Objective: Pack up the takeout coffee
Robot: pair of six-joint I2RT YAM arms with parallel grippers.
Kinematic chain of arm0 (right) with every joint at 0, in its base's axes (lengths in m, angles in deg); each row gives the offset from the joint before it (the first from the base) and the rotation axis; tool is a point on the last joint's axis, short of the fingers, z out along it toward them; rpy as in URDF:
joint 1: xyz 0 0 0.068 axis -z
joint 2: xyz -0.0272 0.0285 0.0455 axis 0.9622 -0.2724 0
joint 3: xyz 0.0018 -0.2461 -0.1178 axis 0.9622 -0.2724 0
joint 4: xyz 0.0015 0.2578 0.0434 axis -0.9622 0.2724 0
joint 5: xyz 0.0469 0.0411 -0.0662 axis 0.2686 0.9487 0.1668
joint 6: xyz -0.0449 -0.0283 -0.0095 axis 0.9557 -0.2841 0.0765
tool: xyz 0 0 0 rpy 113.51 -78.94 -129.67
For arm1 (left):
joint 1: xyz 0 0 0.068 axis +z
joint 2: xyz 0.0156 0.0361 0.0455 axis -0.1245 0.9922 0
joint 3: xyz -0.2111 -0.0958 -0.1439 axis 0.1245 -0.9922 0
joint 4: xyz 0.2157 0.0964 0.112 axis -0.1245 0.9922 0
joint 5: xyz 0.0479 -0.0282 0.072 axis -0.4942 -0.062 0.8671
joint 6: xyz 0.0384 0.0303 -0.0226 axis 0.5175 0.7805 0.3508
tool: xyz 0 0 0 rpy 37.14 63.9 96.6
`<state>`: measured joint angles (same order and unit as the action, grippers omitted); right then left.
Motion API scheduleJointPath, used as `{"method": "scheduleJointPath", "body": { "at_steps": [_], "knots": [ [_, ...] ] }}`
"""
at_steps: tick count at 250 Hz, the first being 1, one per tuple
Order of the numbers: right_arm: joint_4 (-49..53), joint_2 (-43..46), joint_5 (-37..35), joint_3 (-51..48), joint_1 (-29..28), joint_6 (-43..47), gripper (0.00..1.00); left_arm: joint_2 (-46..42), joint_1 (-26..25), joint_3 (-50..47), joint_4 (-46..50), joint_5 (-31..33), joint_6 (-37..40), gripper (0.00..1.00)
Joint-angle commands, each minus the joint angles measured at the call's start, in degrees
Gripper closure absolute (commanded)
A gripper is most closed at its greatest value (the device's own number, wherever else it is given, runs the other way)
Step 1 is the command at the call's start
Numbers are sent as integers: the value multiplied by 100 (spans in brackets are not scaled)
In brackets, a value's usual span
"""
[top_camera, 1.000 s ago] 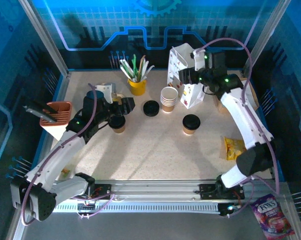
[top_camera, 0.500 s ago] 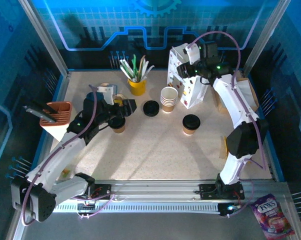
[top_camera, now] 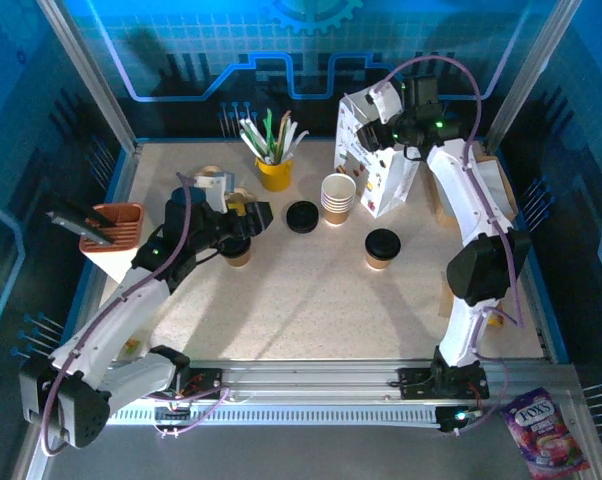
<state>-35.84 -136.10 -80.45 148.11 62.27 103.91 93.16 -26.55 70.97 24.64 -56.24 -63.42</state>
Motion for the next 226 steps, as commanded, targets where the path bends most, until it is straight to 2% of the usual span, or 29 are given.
{"method": "scheduleJointPath", "body": {
  "at_steps": [1, 174, 226],
  "knots": [
    [381, -249, 149, 341, 53, 218, 38, -117, -34, 24, -51, -25, -110, 9],
    [778, -737, 216, 797, 102, 619, 79, 93, -48, -26, -241, -6, -82, 9],
    [1078, -937, 122, 1074, 98, 770, 84, 94, -54, -64, -252, 2, -66, 9]
  ]
}}
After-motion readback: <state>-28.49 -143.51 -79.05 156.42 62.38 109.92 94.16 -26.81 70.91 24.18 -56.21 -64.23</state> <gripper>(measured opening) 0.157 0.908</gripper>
